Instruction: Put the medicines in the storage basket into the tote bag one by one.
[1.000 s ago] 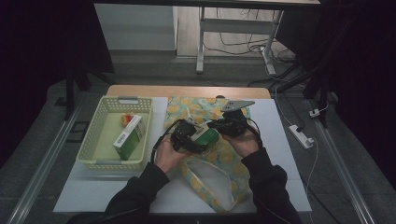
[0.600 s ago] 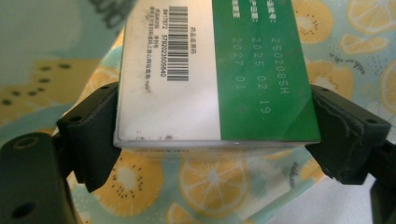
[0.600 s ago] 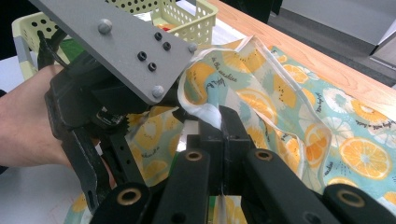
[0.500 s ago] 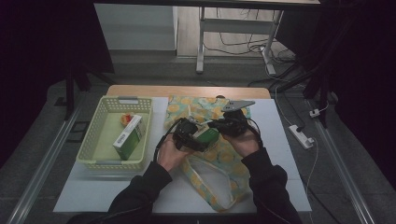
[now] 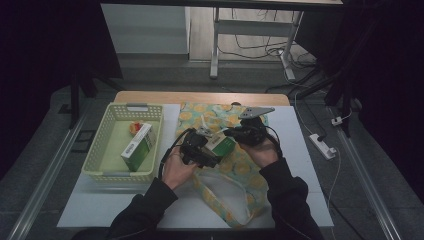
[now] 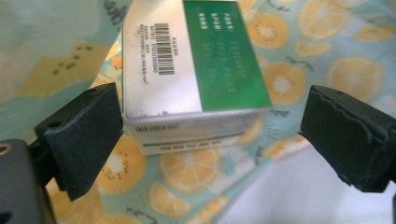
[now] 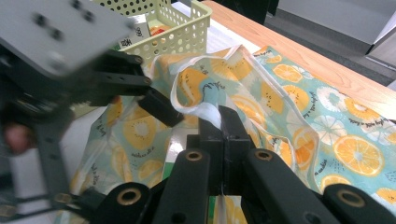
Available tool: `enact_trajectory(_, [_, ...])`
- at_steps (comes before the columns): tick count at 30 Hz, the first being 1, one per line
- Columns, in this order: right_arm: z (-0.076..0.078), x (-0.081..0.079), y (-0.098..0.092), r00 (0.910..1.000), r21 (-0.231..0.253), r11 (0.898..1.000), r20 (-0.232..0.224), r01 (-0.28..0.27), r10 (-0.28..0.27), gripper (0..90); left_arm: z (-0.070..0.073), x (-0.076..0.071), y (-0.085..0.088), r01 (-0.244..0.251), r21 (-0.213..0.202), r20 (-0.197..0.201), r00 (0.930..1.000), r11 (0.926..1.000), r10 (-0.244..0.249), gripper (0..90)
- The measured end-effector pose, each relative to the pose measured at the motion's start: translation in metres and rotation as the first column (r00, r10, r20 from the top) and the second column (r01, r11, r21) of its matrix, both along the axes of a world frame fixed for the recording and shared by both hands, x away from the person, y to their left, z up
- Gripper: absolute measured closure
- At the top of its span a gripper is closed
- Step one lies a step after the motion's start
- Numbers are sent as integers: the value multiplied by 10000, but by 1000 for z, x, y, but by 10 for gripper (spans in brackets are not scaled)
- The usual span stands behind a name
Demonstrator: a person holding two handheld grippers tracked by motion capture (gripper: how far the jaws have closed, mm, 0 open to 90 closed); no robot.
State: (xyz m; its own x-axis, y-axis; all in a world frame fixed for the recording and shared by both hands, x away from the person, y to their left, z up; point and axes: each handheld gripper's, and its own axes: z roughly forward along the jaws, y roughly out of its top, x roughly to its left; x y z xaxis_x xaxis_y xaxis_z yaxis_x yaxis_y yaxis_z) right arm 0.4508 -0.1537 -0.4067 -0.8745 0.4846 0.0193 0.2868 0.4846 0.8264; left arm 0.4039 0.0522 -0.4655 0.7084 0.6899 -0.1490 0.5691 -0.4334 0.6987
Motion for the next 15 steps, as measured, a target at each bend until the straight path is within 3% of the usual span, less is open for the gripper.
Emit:
enact_trajectory(8, [0,0,0,10000,2,10000,-10,36,-36,899,6,-14,14,371,-377,-32,9993,9986,-373,15])
enact_trajectory(12, [0,0,1,10000,-53,10000,-5,37,-37,899,8,-19,20,593,-864,-127,9981,9945,-606,7])
enact_trajectory(15, [0,0,0,10000,-48,10000,0,48,-48,899,11,-24,23,794,-997,-150,9966,9918,-813,0])
